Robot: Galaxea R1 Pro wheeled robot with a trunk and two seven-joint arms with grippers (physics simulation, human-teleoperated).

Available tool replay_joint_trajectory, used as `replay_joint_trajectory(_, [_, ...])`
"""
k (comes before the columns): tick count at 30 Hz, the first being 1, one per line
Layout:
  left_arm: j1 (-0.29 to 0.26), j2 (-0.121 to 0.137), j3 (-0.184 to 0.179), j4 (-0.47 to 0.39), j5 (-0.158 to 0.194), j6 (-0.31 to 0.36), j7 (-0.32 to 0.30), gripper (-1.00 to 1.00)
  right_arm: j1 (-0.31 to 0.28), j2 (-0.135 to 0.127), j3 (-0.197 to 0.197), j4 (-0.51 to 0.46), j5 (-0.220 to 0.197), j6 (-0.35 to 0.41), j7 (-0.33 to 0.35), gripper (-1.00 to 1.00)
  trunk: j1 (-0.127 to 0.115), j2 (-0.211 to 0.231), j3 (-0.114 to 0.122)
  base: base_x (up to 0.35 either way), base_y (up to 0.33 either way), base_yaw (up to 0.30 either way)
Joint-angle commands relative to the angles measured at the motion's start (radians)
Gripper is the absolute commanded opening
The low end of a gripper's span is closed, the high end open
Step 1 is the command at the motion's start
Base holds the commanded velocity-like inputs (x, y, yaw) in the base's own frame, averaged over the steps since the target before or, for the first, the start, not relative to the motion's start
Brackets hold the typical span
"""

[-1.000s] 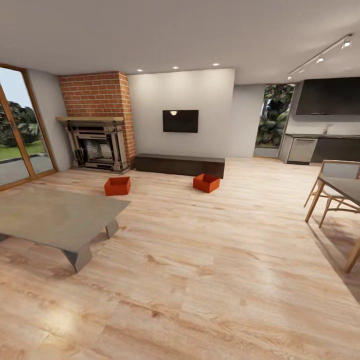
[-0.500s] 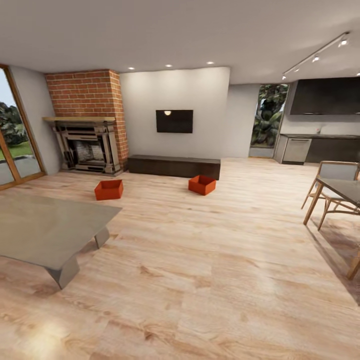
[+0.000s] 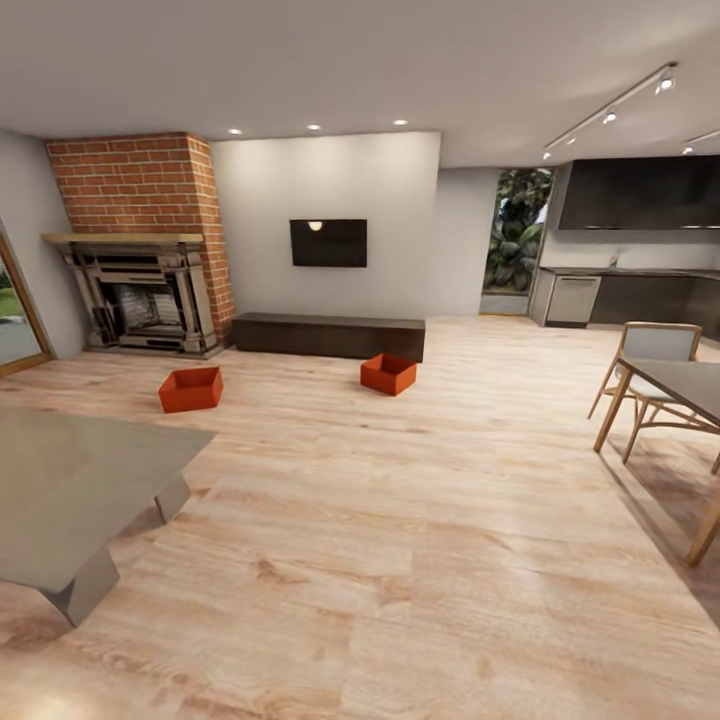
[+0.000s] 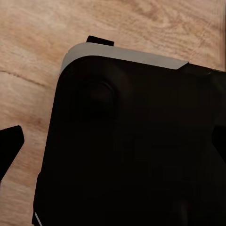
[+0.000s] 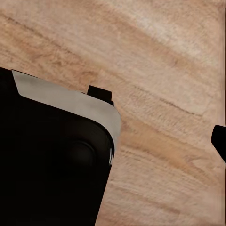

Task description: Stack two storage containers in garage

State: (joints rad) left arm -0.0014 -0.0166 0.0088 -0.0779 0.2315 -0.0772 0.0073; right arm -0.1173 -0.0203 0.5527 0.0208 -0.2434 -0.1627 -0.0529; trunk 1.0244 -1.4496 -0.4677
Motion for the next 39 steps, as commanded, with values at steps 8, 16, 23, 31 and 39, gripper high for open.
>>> replay_joint_trajectory(8, [0.0, 0.0, 0.0, 0.0, 0.005, -0.003, 0.001, 1.0, -0.001, 0.001, 0.009, 0.002, -0.008, -0.006, -0.001, 1.0, 0.001, 0.0, -0.001, 0.326, 0.0, -0.001])
replay_joint_trajectory(16, [0.0, 0.0, 0.0, 0.0, 0.005, -0.002, 0.0, 1.0, -0.001, 0.002, 0.009, 0.002, -0.008, -0.005, -0.001, 1.0, 0.001, 0.0, -0.001, 0.326, 0.0, 0.0])
replay_joint_trajectory(23, [0.0, 0.0, 0.0, 0.0, 0.005, -0.002, 0.001, 1.0, -0.001, 0.0, 0.009, 0.002, -0.008, -0.005, -0.001, 1.0, 0.001, 0.0, -0.001, 0.326, 0.0, 0.0])
replay_joint_trajectory(31, [0.0, 0.0, 0.0, 0.0, 0.005, -0.002, 0.0, 1.0, -0.001, 0.001, 0.009, 0.002, -0.004, -0.005, -0.001, 1.0, 0.001, 0.0, -0.001, 0.326, 0.0, 0.0])
replay_joint_trajectory(39, [0.0, 0.0, 0.0, 0.0, 0.005, -0.002, 0.001, 1.0, -0.001, 0.0, 0.009, 0.002, -0.004, -0.005, -0.001, 1.0, 0.001, 0.0, -0.001, 0.326, 0.0, 0.0])
